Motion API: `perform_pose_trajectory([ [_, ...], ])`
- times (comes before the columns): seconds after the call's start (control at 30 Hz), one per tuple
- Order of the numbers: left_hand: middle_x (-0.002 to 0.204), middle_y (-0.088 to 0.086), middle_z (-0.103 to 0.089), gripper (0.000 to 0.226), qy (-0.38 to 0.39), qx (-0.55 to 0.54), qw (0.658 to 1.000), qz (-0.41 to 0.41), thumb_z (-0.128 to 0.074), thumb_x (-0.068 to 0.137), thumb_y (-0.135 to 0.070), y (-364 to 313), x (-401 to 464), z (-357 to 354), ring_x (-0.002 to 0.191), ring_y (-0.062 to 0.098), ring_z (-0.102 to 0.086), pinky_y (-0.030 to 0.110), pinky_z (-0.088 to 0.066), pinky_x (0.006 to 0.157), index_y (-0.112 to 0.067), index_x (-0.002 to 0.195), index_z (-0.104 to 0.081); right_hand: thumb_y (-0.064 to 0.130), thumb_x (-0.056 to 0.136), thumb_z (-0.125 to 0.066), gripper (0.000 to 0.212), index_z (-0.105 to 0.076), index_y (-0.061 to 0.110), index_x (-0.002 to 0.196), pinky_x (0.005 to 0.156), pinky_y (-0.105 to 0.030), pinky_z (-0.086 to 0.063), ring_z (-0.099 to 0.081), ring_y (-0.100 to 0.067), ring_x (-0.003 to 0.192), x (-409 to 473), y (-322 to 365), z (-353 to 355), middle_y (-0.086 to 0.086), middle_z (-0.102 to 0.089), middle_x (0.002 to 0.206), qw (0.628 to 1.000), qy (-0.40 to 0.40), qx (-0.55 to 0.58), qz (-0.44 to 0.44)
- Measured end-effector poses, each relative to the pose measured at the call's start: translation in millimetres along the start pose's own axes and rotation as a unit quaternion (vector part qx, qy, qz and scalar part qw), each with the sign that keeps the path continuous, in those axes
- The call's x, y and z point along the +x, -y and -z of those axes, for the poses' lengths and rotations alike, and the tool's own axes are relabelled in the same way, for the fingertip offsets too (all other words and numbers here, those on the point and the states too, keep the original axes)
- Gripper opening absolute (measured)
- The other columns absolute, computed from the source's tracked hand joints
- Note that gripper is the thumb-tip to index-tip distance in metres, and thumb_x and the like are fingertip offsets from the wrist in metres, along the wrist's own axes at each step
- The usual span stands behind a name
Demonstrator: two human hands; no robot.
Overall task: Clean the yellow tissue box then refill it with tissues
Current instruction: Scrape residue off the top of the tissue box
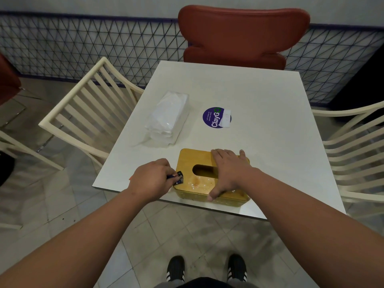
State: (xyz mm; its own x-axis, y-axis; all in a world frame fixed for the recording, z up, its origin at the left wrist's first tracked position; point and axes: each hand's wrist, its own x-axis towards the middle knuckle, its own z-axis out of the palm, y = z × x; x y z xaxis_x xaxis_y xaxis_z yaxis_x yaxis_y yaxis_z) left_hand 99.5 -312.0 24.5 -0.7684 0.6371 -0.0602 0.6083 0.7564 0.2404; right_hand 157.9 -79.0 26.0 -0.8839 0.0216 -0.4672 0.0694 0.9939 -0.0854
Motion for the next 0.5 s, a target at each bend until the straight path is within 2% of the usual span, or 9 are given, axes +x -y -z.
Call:
perform_pose_trajectory([
  [0.17,0.100,-0.013,-0.057,0.030,0.031,0.010,0.998,-0.054,-0.051,0.094,-0.047,-16,-7,-3,0.086,0.011,-0.056,0.027,-0.039,0.063,-0.033,0.110,-0.071,0.081,0.046,-0.071,0.141,0.002,0.022,0.152,0.115,-0.061,-0.005,-0.011,-0.027,0.146,1,0,0,0.000,-0.010,0.160,1.000,0.000,0.001,-0.001],
  [0.33,0.099,-0.012,-0.057,0.030,0.020,0.024,0.999,-0.015,-0.051,0.093,-0.046,-6,1,5,0.082,0.009,-0.052,0.025,-0.035,0.060,-0.031,0.110,-0.071,0.081,0.046,-0.071,0.142,0.002,0.022,0.152,0.115,-0.061,-0.005,-0.011,-0.027,0.146,2,0,0,0.000,-0.009,0.160,1.000,0.002,0.002,-0.001],
  [0.5,0.103,-0.010,-0.056,0.031,0.041,0.030,0.995,-0.087,-0.048,0.095,-0.046,-35,3,-2,0.090,0.012,-0.055,0.027,-0.037,0.063,-0.033,0.114,-0.069,0.082,0.045,-0.070,0.142,0.002,0.022,0.152,0.115,-0.061,-0.006,-0.012,-0.026,0.146,2,0,-1,0.001,-0.010,0.160,1.000,-0.001,-0.001,-0.003],
])
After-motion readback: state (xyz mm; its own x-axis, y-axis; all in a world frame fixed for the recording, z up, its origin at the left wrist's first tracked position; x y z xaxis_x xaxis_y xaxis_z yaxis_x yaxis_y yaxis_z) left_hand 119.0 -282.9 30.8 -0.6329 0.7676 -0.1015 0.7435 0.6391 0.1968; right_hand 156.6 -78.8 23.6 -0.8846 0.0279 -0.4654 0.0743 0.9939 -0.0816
